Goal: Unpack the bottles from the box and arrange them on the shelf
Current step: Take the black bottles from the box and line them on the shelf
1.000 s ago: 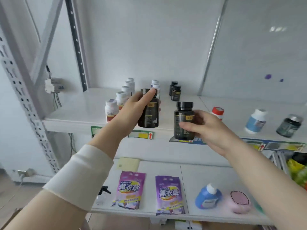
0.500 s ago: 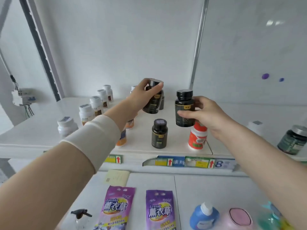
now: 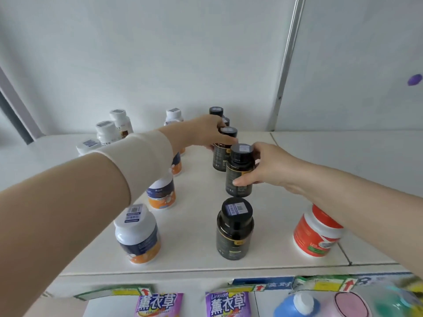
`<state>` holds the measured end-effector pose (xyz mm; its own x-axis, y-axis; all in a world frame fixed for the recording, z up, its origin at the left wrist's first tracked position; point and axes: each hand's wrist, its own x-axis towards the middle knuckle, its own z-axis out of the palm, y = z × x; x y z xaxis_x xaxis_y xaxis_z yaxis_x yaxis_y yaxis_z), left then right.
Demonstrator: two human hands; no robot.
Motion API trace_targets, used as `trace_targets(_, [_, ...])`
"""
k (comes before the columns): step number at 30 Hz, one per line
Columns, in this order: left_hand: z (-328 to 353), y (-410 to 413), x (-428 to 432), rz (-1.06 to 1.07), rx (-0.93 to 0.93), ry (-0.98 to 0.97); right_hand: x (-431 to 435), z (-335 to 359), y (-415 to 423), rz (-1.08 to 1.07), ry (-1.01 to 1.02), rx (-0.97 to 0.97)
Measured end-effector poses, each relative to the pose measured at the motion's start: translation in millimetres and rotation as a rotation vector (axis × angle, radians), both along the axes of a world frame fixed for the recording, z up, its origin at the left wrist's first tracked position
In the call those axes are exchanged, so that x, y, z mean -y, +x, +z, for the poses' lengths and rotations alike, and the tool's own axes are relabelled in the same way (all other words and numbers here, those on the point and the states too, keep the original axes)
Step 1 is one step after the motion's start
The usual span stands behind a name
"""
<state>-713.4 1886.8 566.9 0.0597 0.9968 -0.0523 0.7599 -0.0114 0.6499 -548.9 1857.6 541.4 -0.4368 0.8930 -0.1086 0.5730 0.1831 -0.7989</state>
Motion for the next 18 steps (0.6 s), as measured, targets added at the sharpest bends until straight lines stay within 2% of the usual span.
trace_targets(10, [-11.8,0.0,-14.0,-0.026,-0.055,-0.095,-3.9,-3.8,-6.8,0.159,-0.010,0.137])
trace_targets(18, [-10.3,3.8,-3.4,-0.050,-0.064,-0.071,6.6,-2.1,-12.0,0.187,0.034,0.228])
